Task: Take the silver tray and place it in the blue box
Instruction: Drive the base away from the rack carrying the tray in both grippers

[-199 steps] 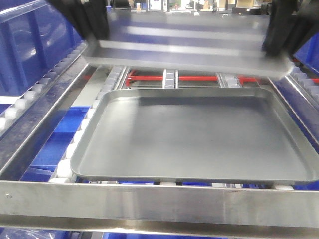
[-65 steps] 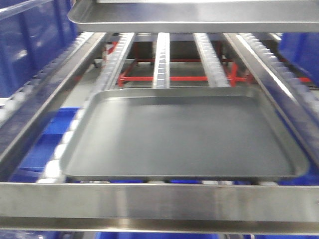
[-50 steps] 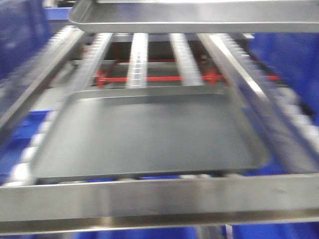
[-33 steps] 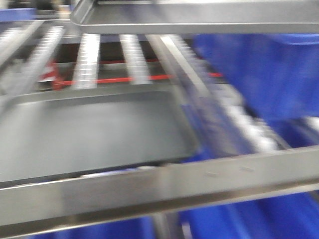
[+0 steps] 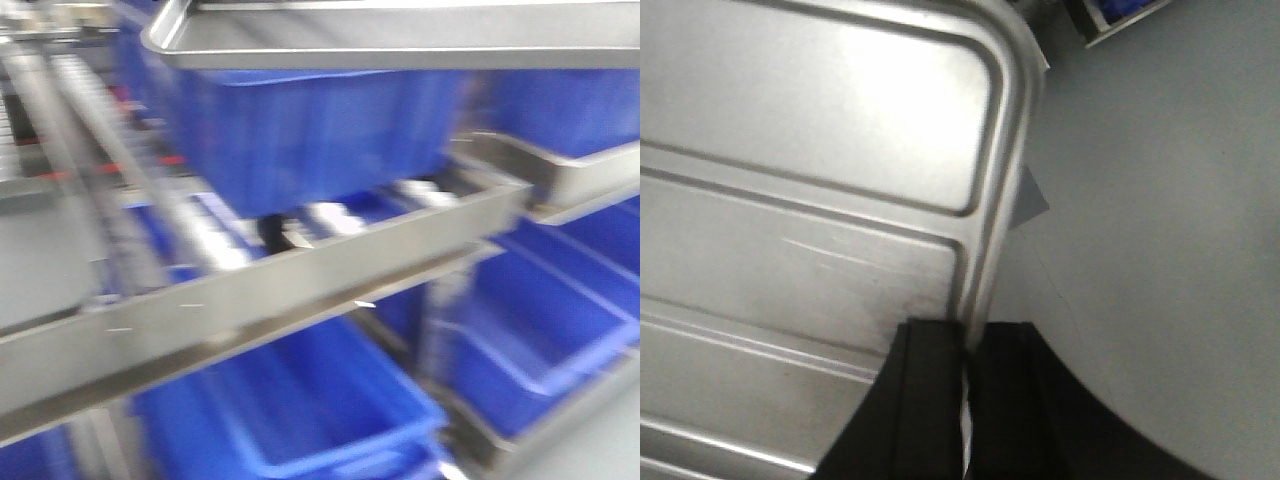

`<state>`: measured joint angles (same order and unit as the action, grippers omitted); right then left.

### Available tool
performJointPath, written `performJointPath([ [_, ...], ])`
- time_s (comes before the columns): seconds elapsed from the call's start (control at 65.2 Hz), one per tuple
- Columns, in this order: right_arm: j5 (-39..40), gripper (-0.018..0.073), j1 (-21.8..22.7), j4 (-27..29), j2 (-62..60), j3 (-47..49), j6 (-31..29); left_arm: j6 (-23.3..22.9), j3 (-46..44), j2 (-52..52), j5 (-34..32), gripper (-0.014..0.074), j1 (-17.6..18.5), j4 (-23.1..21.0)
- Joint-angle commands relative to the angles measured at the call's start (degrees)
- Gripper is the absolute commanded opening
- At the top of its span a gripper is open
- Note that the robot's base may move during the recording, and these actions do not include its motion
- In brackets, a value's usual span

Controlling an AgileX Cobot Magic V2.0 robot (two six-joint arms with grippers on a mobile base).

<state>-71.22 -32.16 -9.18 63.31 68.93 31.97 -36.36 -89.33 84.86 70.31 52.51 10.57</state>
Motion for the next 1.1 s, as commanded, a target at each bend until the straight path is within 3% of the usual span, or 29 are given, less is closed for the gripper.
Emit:
performJointPath([
  [0.0,1.10,0.0057,-0.04,-3.26,-1.31,1.83,-1.58,1.42,-1.73,-1.82,2.61,-0.0097,0.55,2.10],
  [1.09,0.98,0.0057,-0.04,-3.26,-1.31,1.83,-1.58,1.42,-1.73,-1.82,2.61,-0.0097,0.55,2.10],
])
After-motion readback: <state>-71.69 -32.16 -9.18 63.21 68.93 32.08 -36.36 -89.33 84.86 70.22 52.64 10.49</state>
